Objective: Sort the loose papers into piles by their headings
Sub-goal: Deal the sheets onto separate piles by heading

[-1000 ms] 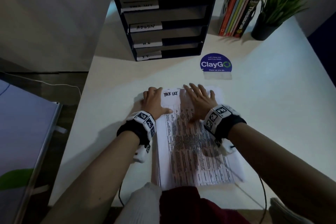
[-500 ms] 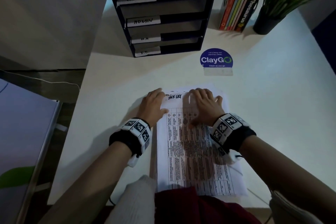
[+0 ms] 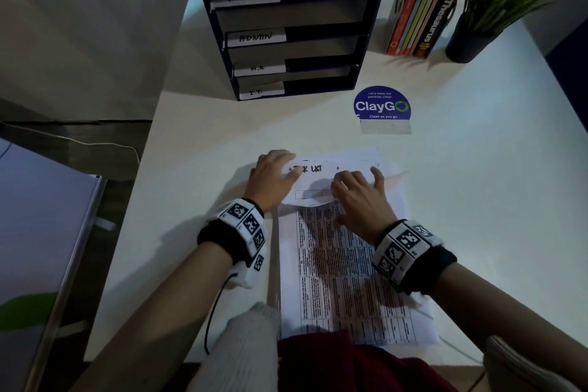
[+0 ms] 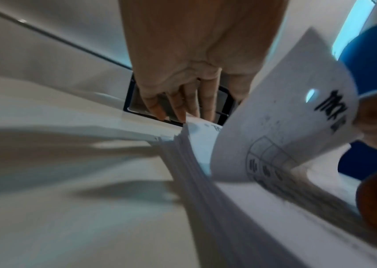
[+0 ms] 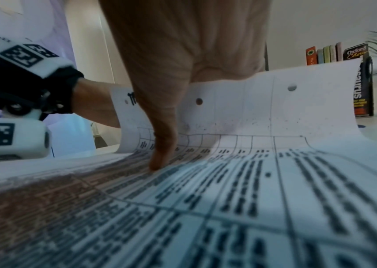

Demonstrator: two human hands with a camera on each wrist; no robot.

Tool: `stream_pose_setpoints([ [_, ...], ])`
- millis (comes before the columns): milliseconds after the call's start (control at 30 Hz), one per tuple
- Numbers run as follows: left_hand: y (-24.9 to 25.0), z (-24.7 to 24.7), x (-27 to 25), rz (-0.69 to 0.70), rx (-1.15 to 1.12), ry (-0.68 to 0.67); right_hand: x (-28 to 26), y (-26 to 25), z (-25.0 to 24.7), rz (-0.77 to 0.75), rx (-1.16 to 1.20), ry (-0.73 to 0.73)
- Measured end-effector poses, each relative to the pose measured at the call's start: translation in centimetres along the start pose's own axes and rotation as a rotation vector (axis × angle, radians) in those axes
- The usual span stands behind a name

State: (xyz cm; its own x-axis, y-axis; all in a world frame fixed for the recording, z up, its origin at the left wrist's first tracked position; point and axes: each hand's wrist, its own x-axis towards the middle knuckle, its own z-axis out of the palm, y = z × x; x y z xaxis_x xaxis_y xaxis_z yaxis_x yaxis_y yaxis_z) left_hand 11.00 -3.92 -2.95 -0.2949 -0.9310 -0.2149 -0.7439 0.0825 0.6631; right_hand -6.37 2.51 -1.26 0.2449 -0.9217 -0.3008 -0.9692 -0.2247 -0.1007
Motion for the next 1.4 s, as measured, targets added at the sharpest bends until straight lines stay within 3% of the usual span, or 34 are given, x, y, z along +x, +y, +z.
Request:
stream_pose_setpoints([
  [67,-0.3,0.5,0.1,0.013,0.138,-0.029,0.0,-0.2,-0.1,0.013,-0.011,-0.017],
  [200,-0.6,0.7,-0.3,0.113,0.274,0.068,0.4,-0.7,0.1,0.043,-0.001,-0.030],
  [333,-0.8,0.6,-1.0,0.182,0.434,0.041,0.9,-0.8,0.2,0.056,0.045,-0.012],
  [567,-0.6,1.1,-1.5,0.255,0.425,0.142,1.7,-0.4,0.0,0.047,0.081,-0.025],
  [633,-0.6,1.2,-1.6,0.323,0.368,0.178,1.8,-0.3,-0.1,0.026,0.082,-0.024],
  [700,-0.5,1.0,-1.8,0.283,0.175,0.170,1.6,-0.3,-0.3,0.000,0.188,-0.043],
  [767,-0.4,0.4,-2.2,0.156,-0.071,0.063,1.0,-0.5,-0.6,0.039,0.565,-0.027],
  [833,-0.2,-0.4,-2.6,0.056,-0.291,-0.074,0.4,-0.8,-0.9,0.128,1.014,0.082],
  [900,0.0,-1.1,-3.0,0.017,-0.455,-0.163,0.4,-0.9,-0.9,0.236,1.200,0.185],
  [1000,-0.1,-1.2,-2.9,-0.026,-0.531,-0.221,1.2,-0.7,-0.5,0.295,1.173,0.205],
  [1133,0.0,-0.4,-2.8,-0.066,-0.540,-0.197,1.9,-1.5,-0.1,0.216,1.116,0.152],
  [1400,-0.1,0.1,-3.1,-0.022,-0.519,-0.112,2.9,-1.9,1.3,0.209,1.088,0.144],
])
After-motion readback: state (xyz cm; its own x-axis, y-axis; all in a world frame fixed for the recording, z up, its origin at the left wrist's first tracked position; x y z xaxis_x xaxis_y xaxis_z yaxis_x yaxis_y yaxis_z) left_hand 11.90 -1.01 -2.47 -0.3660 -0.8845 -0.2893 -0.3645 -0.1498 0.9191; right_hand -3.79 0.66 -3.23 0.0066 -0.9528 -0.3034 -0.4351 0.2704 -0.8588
